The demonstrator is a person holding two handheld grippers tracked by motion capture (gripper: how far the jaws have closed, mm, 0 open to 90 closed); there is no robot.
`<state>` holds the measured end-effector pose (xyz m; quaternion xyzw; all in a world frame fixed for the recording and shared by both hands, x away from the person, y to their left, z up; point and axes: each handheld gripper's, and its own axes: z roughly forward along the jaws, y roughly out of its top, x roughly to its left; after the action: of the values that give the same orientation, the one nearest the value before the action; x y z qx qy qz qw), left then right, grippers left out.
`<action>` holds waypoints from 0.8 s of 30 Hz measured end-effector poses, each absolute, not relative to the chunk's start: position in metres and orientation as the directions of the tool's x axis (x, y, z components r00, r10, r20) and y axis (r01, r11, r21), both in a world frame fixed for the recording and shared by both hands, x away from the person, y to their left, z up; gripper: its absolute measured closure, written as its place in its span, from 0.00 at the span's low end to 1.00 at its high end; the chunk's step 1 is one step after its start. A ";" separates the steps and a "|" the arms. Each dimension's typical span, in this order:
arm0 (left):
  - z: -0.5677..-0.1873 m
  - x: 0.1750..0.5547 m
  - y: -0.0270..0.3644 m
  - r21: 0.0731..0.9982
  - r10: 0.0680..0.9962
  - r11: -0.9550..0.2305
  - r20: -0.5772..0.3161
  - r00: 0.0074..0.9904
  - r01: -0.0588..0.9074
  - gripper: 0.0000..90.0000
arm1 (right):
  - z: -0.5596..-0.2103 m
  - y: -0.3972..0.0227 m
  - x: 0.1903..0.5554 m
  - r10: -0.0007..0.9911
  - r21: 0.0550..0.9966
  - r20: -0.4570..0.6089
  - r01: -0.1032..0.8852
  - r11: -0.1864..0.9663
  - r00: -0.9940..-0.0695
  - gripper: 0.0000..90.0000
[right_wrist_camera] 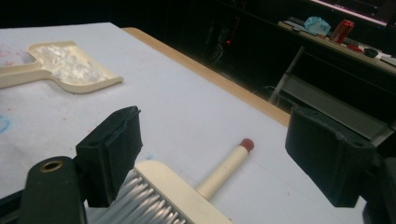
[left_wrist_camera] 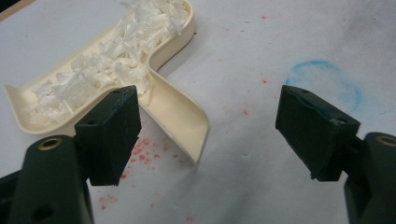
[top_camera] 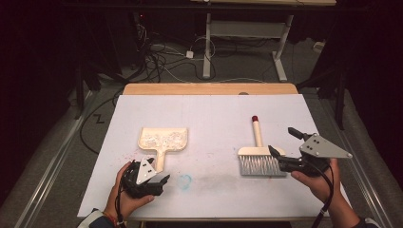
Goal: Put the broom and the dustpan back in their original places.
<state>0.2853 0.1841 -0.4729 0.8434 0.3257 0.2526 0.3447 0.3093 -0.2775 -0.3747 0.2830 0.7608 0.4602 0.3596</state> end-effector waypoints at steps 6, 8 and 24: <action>-0.473 0.285 0.184 0.747 0.720 -0.552 0.202 0.664 0.370 0.24 | -0.386 -0.288 0.305 0.763 0.902 -0.269 0.123 0.413 -0.588 0.21; -0.473 0.285 0.183 0.747 0.718 -0.553 0.203 0.665 0.369 0.24 | -0.390 -0.291 0.302 0.762 0.902 -0.272 0.120 0.414 -0.588 0.21; -0.473 0.287 0.183 0.748 0.709 -0.558 0.203 0.675 0.361 0.24 | -0.429 -0.323 0.291 0.775 0.884 -0.294 0.150 0.444 -0.559 0.20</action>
<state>0.2874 0.1827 -0.4730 0.8463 0.3160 0.2503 0.3483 0.2909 -0.3234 -0.4295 0.3008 0.7693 0.4333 0.3606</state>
